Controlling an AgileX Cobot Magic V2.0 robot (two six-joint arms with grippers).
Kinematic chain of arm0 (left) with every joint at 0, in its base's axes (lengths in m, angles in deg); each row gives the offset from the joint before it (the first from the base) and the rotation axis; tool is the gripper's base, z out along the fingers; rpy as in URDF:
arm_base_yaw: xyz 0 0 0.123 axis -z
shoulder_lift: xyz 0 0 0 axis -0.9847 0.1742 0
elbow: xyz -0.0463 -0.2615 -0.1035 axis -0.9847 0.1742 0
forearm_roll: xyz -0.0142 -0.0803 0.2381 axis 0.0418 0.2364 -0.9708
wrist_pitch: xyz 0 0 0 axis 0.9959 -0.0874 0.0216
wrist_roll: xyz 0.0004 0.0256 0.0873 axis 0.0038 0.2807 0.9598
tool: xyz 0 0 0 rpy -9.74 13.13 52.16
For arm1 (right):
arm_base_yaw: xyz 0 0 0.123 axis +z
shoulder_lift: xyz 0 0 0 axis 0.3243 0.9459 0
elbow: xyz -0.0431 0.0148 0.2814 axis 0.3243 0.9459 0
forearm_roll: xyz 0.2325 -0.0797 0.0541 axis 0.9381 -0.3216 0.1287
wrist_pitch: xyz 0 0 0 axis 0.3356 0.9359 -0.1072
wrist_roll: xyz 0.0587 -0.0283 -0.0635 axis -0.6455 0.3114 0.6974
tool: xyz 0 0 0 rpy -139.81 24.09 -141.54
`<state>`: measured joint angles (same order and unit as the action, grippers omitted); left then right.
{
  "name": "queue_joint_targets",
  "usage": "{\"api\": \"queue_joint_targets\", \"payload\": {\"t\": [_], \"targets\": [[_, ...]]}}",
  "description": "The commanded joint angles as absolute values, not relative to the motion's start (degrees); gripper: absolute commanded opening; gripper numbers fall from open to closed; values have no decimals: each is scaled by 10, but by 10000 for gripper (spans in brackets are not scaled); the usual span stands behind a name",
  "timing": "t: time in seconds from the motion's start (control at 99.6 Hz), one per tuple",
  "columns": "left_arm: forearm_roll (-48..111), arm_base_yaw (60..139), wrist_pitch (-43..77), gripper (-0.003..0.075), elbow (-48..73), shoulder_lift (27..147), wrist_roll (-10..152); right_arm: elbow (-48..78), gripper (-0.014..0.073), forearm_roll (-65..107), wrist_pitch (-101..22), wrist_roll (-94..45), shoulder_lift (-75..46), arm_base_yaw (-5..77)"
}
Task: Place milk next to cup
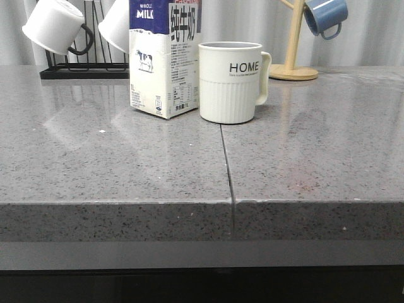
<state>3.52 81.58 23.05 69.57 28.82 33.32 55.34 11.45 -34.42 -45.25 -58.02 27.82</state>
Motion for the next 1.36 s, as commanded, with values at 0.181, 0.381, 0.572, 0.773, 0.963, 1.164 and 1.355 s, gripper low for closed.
{"api": "queue_joint_targets", "payload": {"t": [0.181,0.381,0.572,0.773,0.963,1.164,1.355], "targets": [[36,815,273,-20,721,273,328,634,-36,87,-495,-455,-620,208],[36,815,273,-20,721,273,328,704,-36,77,-520,-471,-677,183],[36,815,273,-20,721,273,328,766,-36,58,-532,-517,-748,183],[36,815,273,-20,721,273,328,765,-36,51,-524,-516,-747,184],[36,815,273,-20,721,273,328,765,-36,51,-524,-516,-747,184],[36,815,273,-20,721,273,328,765,-36,51,-524,-516,-747,184],[36,815,273,-21,721,273,328,765,-36,51,-524,-516,-747,184]]}}
